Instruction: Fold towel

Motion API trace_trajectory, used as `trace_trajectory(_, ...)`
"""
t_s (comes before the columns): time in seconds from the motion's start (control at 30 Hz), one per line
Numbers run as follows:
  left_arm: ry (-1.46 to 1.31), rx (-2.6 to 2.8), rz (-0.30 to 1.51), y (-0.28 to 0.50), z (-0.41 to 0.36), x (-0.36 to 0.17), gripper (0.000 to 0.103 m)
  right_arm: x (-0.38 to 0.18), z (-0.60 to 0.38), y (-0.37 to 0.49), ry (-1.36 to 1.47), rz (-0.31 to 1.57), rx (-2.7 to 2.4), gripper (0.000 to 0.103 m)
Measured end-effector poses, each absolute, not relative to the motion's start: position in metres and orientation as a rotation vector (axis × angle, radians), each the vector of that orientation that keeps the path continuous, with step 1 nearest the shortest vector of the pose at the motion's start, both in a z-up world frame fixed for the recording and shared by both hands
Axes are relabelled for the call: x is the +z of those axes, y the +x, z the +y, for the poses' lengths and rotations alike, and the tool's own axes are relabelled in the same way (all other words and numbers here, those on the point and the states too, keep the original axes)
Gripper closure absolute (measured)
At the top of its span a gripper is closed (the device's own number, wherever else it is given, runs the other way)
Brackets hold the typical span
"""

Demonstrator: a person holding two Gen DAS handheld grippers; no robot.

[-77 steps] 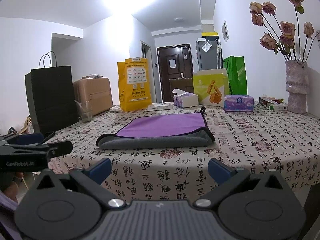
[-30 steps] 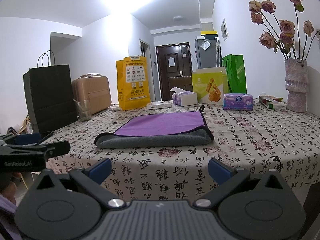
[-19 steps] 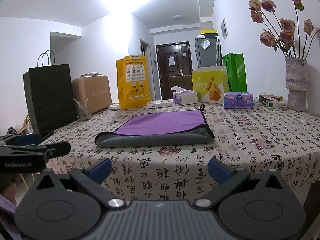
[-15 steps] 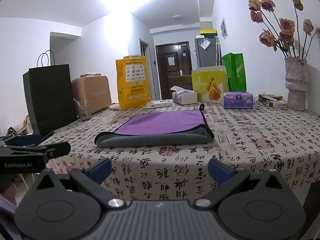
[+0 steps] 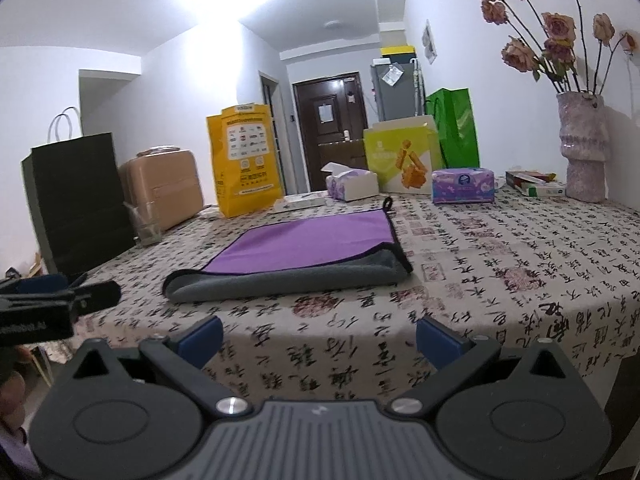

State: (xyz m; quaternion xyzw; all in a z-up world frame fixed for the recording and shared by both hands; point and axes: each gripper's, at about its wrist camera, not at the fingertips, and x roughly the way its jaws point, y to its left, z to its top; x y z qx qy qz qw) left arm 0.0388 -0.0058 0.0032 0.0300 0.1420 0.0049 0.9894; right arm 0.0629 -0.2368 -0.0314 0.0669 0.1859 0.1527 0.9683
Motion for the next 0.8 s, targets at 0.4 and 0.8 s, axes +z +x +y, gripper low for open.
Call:
trace_trajectory(0.4, -0.009, -0.003, 0.358, 0.113, -0.005, 0.007, 0.0, -0.031, -0.249, 0.125, 0.126, 0.415, 0.365, 0.016)
trace_trajectory(0.8, 0.01, 0.01, 0.48, 0.179, 0.017, -0.013, 0.009, -0.034, -0.252, 0.205, 0.048, 0.457, 0.407, 0.028)
